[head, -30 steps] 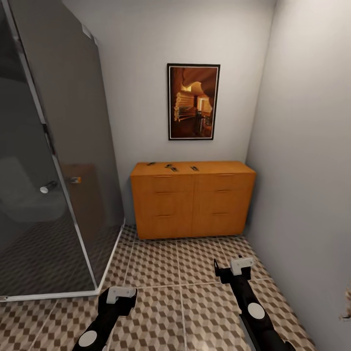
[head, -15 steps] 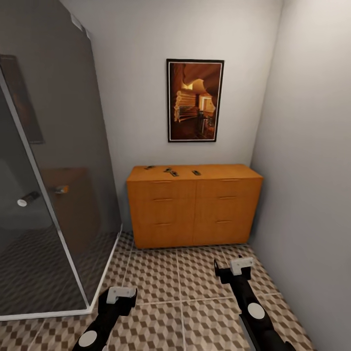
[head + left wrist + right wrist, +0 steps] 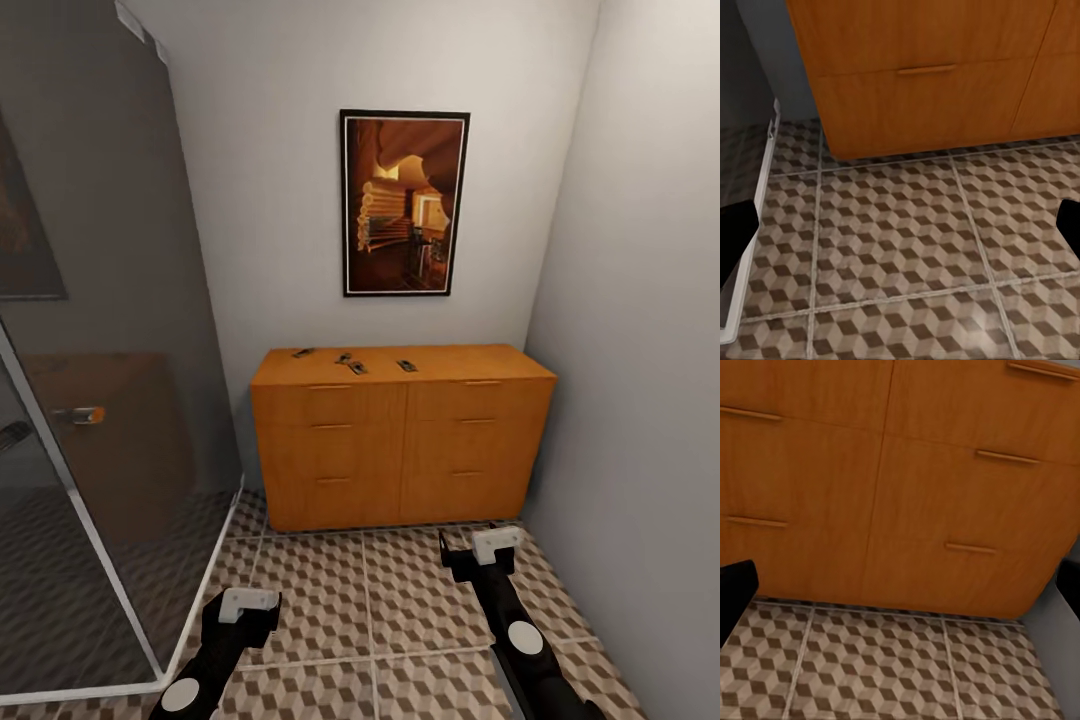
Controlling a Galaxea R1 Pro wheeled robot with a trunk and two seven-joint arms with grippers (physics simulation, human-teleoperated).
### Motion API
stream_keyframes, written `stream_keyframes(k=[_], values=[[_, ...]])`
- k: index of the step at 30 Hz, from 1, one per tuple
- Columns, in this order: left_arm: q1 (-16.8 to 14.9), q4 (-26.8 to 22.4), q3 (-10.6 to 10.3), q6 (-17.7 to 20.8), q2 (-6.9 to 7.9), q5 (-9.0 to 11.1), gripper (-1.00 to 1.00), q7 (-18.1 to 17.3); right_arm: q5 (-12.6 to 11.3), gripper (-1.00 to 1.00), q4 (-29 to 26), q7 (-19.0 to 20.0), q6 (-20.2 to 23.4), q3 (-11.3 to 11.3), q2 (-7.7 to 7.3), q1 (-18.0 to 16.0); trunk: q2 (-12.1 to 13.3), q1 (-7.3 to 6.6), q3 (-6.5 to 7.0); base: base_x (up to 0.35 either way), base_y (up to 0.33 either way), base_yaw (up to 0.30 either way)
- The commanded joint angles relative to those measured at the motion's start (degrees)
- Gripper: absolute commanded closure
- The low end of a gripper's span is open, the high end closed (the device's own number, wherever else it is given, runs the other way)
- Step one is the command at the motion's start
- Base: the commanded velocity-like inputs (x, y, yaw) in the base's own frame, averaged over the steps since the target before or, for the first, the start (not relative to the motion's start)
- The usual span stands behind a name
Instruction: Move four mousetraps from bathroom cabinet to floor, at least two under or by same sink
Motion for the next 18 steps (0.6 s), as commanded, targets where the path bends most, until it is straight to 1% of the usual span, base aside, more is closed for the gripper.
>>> stream_keyframes(k=[1,13,15,18], values=[[-0.03,-0.08,-0.12,0.31,0.02,-0.02,-1.0,0.33,0.59,-1.0,-0.01,-0.35,0.23,0.11,-0.01,-0.03,-0.03,0.03,-0.06,0.335,0.0,0.0],[-0.03,0.21,-0.13,0.29,0.02,-0.02,-1.0,0.29,0.59,-1.0,0.02,-0.35,0.23,0.15,0.02,-0.03,-0.03,0.03,-0.06,0.331,0.0,0.0],[-0.03,0.23,-0.13,0.27,0.02,-0.02,-1.0,0.29,0.59,-1.0,0.03,-0.35,0.23,0.15,0.01,-0.03,-0.03,0.03,-0.06,0.256,0.0,0.0],[-0.03,0.18,-0.12,0.21,0.02,-0.02,-1.0,0.26,0.58,-1.0,0.04,-0.35,0.23,0.16,0.05,-0.03,-0.03,0.03,-0.06,0.129,0.0,0.0]])
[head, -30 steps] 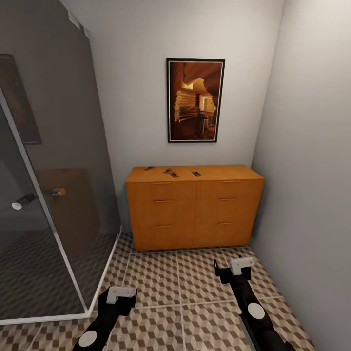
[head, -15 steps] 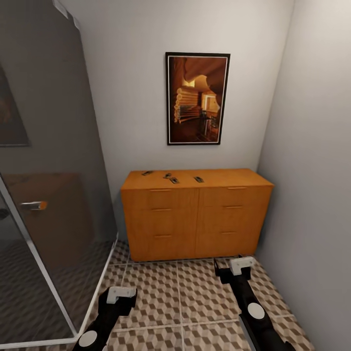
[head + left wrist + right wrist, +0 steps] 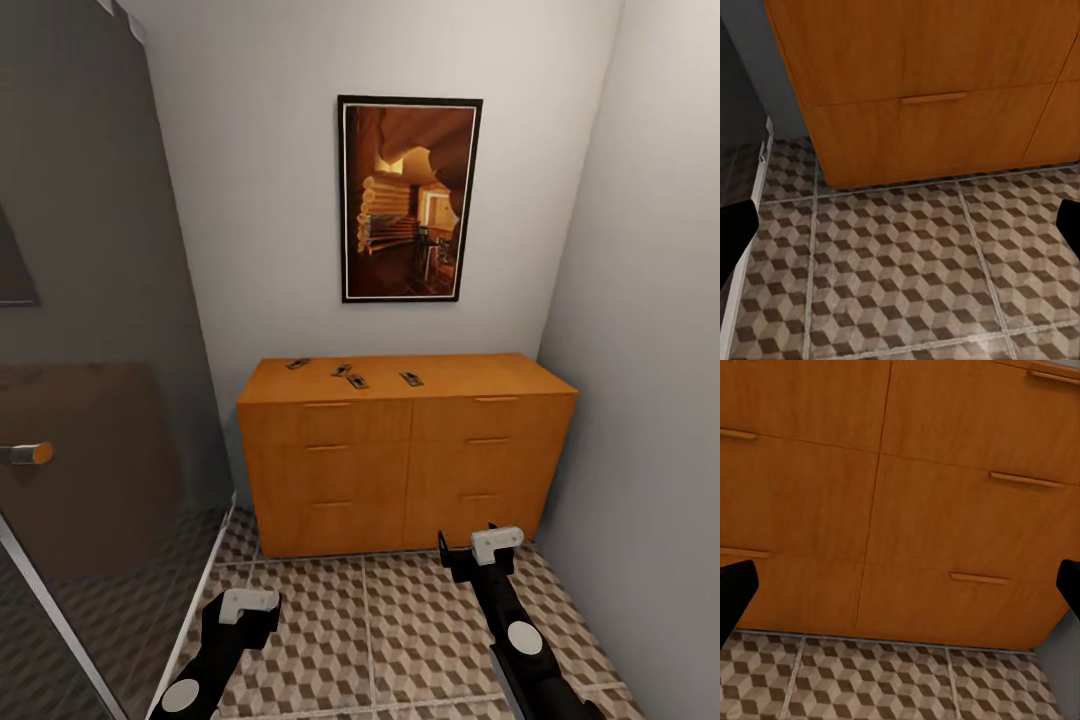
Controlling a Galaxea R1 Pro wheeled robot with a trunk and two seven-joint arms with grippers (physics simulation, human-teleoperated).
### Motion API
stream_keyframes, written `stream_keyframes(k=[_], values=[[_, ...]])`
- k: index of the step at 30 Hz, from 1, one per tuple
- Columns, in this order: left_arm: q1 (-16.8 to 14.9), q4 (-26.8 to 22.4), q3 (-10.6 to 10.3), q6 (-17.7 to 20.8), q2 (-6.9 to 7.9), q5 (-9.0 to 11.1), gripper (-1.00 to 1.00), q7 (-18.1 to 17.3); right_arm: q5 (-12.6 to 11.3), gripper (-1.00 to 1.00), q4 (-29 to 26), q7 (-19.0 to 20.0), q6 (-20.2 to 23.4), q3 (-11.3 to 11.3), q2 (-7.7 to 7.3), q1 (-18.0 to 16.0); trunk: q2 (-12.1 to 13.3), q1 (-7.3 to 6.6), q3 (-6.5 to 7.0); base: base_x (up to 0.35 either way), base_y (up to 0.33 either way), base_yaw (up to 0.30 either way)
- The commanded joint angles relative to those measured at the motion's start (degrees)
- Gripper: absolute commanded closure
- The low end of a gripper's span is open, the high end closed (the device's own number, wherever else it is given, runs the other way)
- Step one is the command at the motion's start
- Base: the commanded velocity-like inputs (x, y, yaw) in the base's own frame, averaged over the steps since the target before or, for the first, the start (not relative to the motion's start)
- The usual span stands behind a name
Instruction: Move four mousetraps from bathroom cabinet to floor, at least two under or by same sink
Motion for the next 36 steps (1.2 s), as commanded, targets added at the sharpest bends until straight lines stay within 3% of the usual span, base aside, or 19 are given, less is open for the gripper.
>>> stream_keyframes(k=[1,11,15,23,26,34,36], values=[[-0.03,-0.07,-0.14,0.28,0.02,-0.02,-1.0,0.32,0.58,-1.0,-0.03,-0.35,0.23,0.09,-0.01,-0.03,-0.03,0.01,-0.06,0.065,0.0,0.0],[-0.03,0.16,-1.23,0.19,0.1,-0.02,-1.0,0.29,0.6,-1.0,-0.03,-0.35,0.23,0.09,-0.07,-0.03,-0.03,0.01,-0.06,0.016,0.0,0.0],[-0.03,2.88,-1.31,0.09,0.4,-0.07,-1.0,0.28,0.6,-1.0,-0.03,-0.35,0.23,0.09,-0.07,-0.03,-0.03,0.01,-0.06,0.0,0.0,0.0],[-0.03,13.05,-1.27,-1.63,0.66,-0.1,-1.0,0.32,0.6,-1.0,-0.08,-0.35,0.23,0.04,-0.01,-0.03,-0.03,0.01,-0.06,0.0,0.0,0.0],[-0.03,23.0,-1.2,-7.6,0.6,-0.03,-1.0,0.36,0.64,-1.0,-0.1,-0.35,0.29,0.01,0.01,-0.03,-0.03,0.01,-0.06,0.0,0.0,0.0],[-0.03,39.99,-1.02,-19.3,0.41,0.22,-1.0,0.4,0.62,-1.0,-0.11,-0.35,0.36,0.0,0.01,-0.03,-0.03,0.01,-0.06,0.0,0.0,0.0],[-0.01,46.68,-0.99,-25.64,0.52,0.29,-1.0,0.43,0.64,-1.0,-0.15,-0.36,0.9,0.0,0.02,-0.03,-0.03,0.01,-0.06,0.0,0.0,0.0]])
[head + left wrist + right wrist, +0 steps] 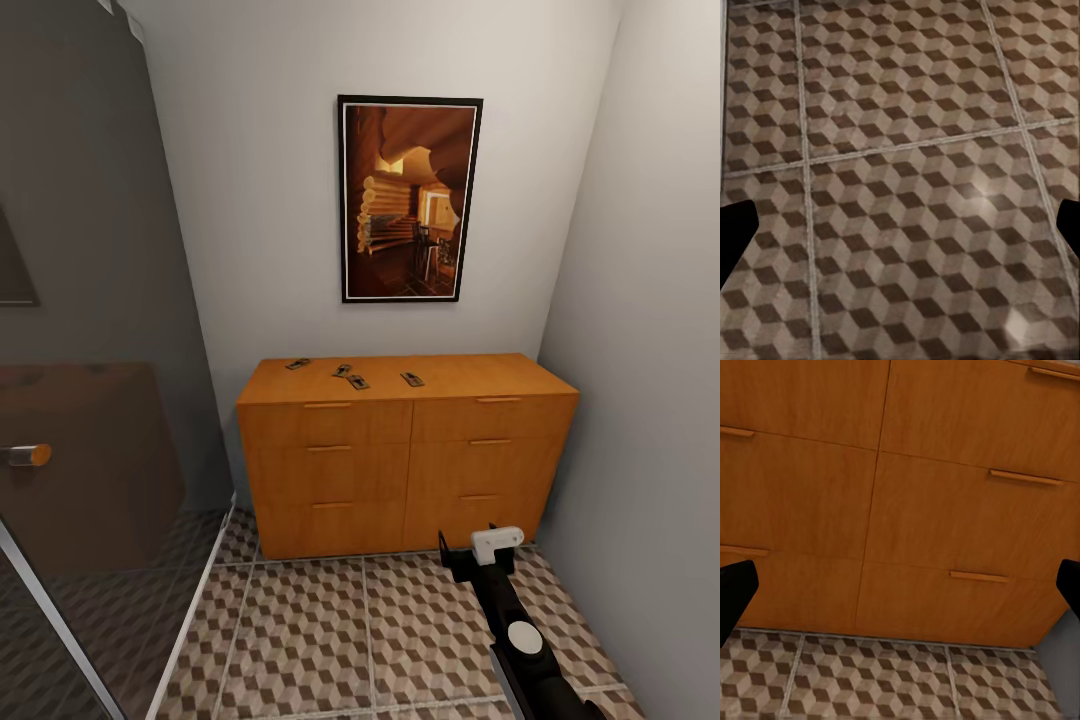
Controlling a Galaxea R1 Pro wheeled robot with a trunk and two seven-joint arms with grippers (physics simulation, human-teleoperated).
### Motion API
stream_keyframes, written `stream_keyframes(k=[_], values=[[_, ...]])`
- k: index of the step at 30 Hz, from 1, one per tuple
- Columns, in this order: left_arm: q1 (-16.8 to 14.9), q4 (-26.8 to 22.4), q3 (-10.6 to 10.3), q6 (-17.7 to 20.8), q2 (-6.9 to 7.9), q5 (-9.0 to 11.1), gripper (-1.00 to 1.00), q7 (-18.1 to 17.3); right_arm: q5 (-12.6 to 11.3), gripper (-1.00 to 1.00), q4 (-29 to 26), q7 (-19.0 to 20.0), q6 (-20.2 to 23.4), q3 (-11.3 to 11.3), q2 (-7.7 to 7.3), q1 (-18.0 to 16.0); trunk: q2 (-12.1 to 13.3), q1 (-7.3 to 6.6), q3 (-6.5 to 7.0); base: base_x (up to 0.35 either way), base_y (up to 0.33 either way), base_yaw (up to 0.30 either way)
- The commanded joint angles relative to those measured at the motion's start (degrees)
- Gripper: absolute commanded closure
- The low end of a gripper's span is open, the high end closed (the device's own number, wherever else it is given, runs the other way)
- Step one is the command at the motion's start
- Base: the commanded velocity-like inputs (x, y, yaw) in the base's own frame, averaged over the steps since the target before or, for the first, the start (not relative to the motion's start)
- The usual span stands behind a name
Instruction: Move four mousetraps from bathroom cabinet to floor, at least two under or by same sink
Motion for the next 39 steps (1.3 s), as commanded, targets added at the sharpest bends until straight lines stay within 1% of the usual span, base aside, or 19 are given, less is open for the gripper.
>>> stream_keyframes(k=[1,4,5,7,10,14,18,19,20,21,26,27,28,29,33,34,37,38,39], values=[[-0.06,3.83,-0.34,-3.18,0.29,0.0,-1.0,0.4,0.59,-1.0,-0.23,-0.35,1.75,0.04,0.03,-0.03,-0.03,0.0,-0.05,0.0,0.0,0.0],[-0.07,8.86,-0.34,-6.57,0.82,0.01,-1.0,0.39,0.62,-1.0,-0.78,-0.34,4.58,-0.06,0.02,-0.03,-0.03,0.0,-0.05,0.0,0.0,0.0],[-0.07,11.26,-0.34,-8.26,1.13,0.02,-1.0,0.38,0.63,-1.0,-1.73,-0.36,6.32,-0.1,0.01,-0.03,-0.03,0.0,-0.05,0.0,0.0,0.0],[-0.07,13.03,-0.35,-9.66,1.35,0.03,-1.0,0.36,0.63,-1.0,-3.3,-0.38,8.03,-0.13,0.01,-0.03,-0.03,0.0,-0.05,0.0,0.0,0.0],[-0.07,14.77,-0.38,-11.23,1.53,0.04,-1.0,0.34,0.68,-1.0,-6.27,-0.4,10.95,-0.15,-0.04,-0.11,-0.03,0.0,-0.05,0.0,0.0,0.0],[-0.07,16.03,-0.41,-12.29,1.63,0.06,-1.0,0.33,0.71,-1.0,-10.59,-0.44,16.13,-0.16,-0.07,-0.69,-0.03,0.0,-0.05,0.0,0.0,0.0],[-0.06,16.58,-0.43,-12.73,1.63,0.06,-1.0,0.33,0.68,-1.0,-13.59,-0.4,21.84,-0.17,-0.08,-2.99,-0.03,0.0,-0.05,0.0,0.0,0.0],[-0.07,16.74,-0.43,-12.84,1.64,0.06,-1.0,0.31,0.63,-1.0,-14.36,-0.31,24.43,-0.17,-0.09,-4.71,-0.03,0.0,-0.05,0.0,0.0,0.0],[-0.07,16.8,-0.45,-12.87,1.62,0.05,-1.0,0.3,0.6,-1.0,-14.62,-0.27,25.66,-0.17,-0.09,-5.62,-0.03,0.0,-0.05,0.0,0.0,0.0],[-0.07,16.89,-0.48,-12.92,1.59,0.05,-1.0,0.27,0.52,-1.0,-15.0,-0.17,28.09,-0.17,-0.09,-7.62,-0.03,0.0,-0.05,0.0,0.0,0.0],[-0.07,17.0,-0.51,-12.98,1.56,0.05,-1.0,0.25,0.38,-1.0,-15.4,0.04,33.09,-0.17,0.02,-12.36,-0.03,0.0,-0.05,0.0,0.0,0.0],[-0.07,17.02,-0.52,-12.99,1.56,0.05,-1.0,0.25,0.35,-1.0,-15.43,0.09,34.98,-0.17,0.26,-14.44,-0.03,0.0,-0.05,0.0,0.0,0.0],[-0.07,17.02,-0.52,-12.99,1.56,0.05,-1.0,0.25,0.35,-1.0,-15.43,0.09,34.98,-0.17,0.26,-14.44,-0.03,0.0,-0.05,0.0,0.0,0.0],[-0.06,17.03,-0.52,-12.99,1.56,0.04,-1.0,0.24,0.33,-1.0,-15.4,0.13,36.89,-0.17,0.76,-16.58,-0.03,0.0,-0.05,0.0,0.0,0.0],[-0.07,17.04,-0.52,-13.0,1.55,0.04,-1.0,0.24,0.34,-1.0,-14.85,0.16,40.76,-0.17,2.21,-20.76,-0.03,0.0,-0.05,0.0,0.0,0.0],[-0.07,17.04,-0.53,-13.0,1.55,0.04,-1.0,0.24,0.35,-1.0,-13.95,0.17,42.51,-0.17,2.97,-22.94,-0.03,0.0,-0.05,0.0,0.0,0.0],[-0.06,17.05,-0.53,-13.0,1.55,0.04,-1.0,0.24,0.36,-1.0,-11.65,0.18,44.4,-0.17,3.92,-26.45,-0.03,0.0,-0.05,0.0,0.0,0.0],[-0.07,17.05,-0.51,-13.0,1.58,0.04,-1.0,0.24,0.37,-1.0,-9.41,0.18,45.15,-0.17,4.42,-29.03,-0.03,0.0,-0.05,0.0,0.0,0.0],[-0.07,17.05,-0.5,-13.0,1.59,0.04,-1.0,0.24,0.37,-1.0,-8.02,0.18,45.41,-0.17,4.68,-30.4,-0.03,0.0,-0.05,0.0,0.0,0.0]])
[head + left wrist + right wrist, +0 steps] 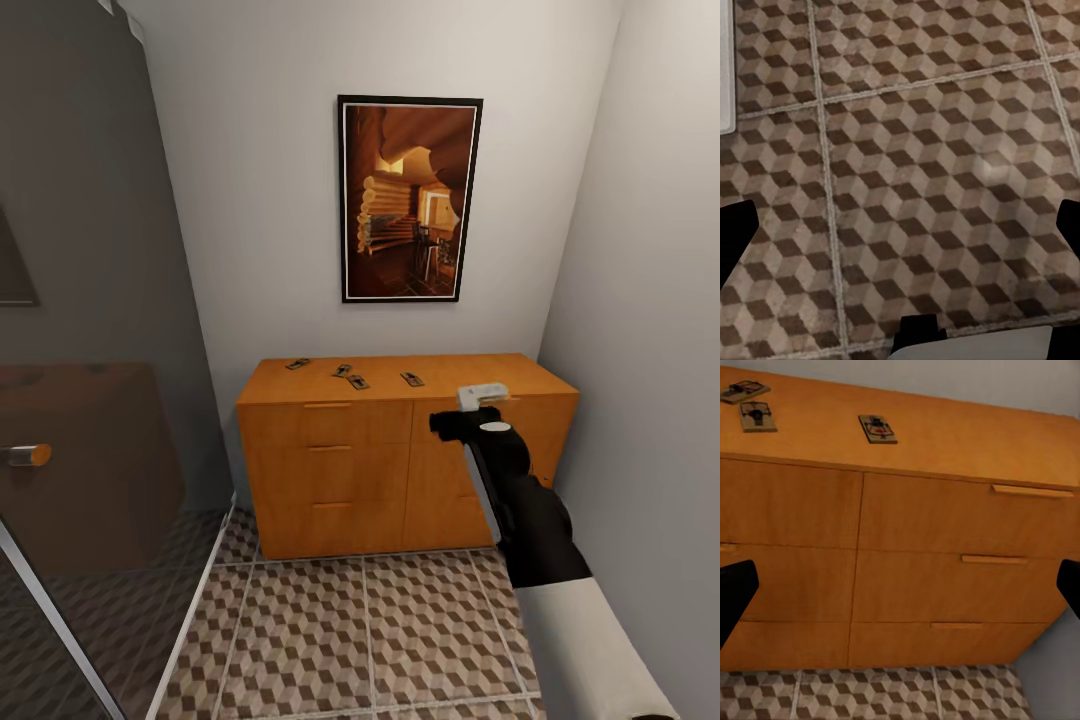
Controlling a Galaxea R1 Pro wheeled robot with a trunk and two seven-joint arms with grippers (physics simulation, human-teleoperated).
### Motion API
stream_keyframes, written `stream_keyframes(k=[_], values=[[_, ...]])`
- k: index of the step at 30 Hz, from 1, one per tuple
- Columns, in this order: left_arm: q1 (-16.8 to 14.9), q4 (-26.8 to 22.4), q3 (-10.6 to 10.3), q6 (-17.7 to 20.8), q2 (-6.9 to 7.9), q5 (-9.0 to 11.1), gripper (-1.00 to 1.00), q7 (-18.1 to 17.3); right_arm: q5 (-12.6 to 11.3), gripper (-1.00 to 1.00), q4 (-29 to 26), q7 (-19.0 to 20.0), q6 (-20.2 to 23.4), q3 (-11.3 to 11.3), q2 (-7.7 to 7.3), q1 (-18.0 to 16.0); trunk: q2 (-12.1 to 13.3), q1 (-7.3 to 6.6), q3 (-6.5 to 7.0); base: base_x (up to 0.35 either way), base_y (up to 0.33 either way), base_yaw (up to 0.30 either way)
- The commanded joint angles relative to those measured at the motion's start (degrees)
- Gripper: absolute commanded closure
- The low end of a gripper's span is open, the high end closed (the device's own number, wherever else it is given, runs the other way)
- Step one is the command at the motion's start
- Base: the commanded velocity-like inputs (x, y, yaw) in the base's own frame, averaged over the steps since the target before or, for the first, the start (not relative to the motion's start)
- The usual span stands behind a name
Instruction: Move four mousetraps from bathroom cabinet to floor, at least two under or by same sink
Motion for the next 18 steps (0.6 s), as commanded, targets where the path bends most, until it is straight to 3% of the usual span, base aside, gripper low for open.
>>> stream_keyframes(k=[1,3,4,11,18], values=[[-0.04,0.03,-0.45,-0.17,0.03,0.01,-1.0,0.37,0.28,-1.0,1.54,-0.07,0.52,0.07,0.29,-1.53,-0.03,0.0,-0.07,0.0,0.0,0.0],[-0.02,0.03,-0.45,-0.17,0.04,0.01,-1.0,0.37,0.26,-1.0,4.97,-0.06,0.79,0.07,0.81,-4.46,-0.03,0.0,-0.07,0.0,0.0,0.0],[-0.03,0.03,-0.47,-0.17,0.05,0.01,-1.0,0.37,0.24,-1.0,8.62,-0.03,0.89,0.07,1.23,-7.45,-0.03,0.0,-0.07,0.0,0.0,0.0],[-0.04,0.17,-0.42,-0.1,0.07,0.01,-1.0,0.37,0.15,-1.0,21.18,0.19,0.77,0.07,2.02,-17.56,-0.03,0.0,-0.07,0.0,0.0,0.0],[-0.04,0.65,-0.42,-0.08,0.0,0.01,-1.0,0.37,0.1,-1.0,24.26,0.29,0.86,0.07,2.16,-21.96,-0.03,0.0,-0.07,0.032,0.0,0.0]])
